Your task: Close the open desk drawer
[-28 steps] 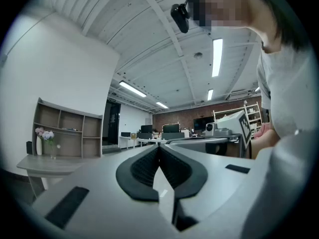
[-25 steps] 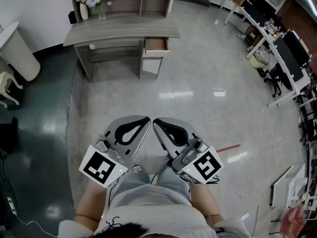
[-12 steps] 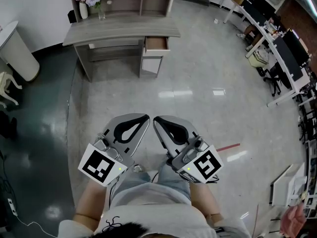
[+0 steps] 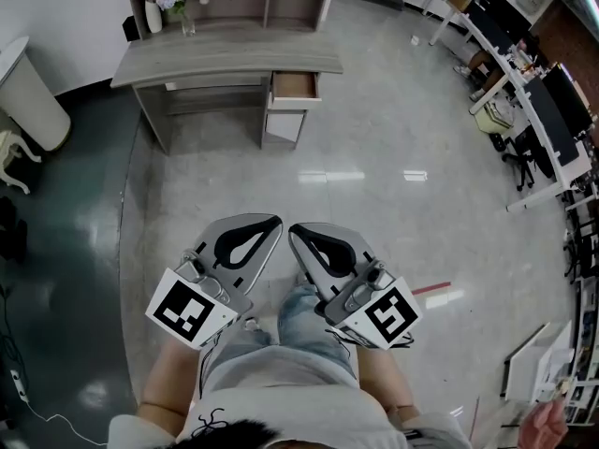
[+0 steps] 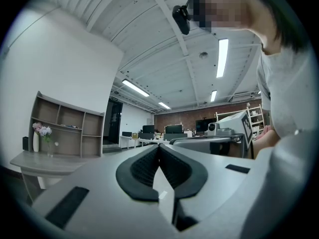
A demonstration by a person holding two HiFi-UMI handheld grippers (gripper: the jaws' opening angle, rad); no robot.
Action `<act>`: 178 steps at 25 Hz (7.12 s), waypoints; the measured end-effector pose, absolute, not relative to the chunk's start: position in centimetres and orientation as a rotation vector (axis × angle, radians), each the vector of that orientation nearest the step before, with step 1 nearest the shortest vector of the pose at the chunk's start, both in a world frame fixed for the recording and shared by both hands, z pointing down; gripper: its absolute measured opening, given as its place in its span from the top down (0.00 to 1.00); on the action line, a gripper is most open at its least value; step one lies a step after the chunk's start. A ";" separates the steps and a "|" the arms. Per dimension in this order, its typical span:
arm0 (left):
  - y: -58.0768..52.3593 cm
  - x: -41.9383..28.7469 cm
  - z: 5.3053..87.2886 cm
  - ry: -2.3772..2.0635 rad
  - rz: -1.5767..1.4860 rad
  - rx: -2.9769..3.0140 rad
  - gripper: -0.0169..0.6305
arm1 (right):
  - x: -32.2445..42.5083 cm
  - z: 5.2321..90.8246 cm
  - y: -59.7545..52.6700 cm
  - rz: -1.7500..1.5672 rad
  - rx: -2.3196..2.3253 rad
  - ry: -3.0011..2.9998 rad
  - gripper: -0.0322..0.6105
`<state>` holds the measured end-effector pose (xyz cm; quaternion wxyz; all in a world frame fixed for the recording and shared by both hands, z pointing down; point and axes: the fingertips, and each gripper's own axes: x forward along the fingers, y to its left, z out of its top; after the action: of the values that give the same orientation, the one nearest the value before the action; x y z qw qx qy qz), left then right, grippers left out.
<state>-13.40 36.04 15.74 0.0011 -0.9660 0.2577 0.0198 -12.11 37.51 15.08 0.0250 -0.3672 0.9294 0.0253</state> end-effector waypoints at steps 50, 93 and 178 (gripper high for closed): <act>3.0 4.9 15.8 1.013 -0.030 -2.954 0.96 | 7.1 15.8 3.7 -0.006 -0.966 2.917 0.94; -19.4 1.6 22.9 1.081 -0.004 -2.936 0.96 | 4.6 28.7 -23.8 0.012 -1.062 2.970 0.94; -26.5 -0.9 44.5 1.112 -0.135 -3.088 0.96 | 2.4 57.6 -35.9 -0.247 -1.325 2.987 0.94</act>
<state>-0.89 -26.50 44.55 -0.0716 -0.9377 0.3376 -0.0409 2.39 -35.92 57.62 -0.0679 -0.4033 0.9094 -0.0753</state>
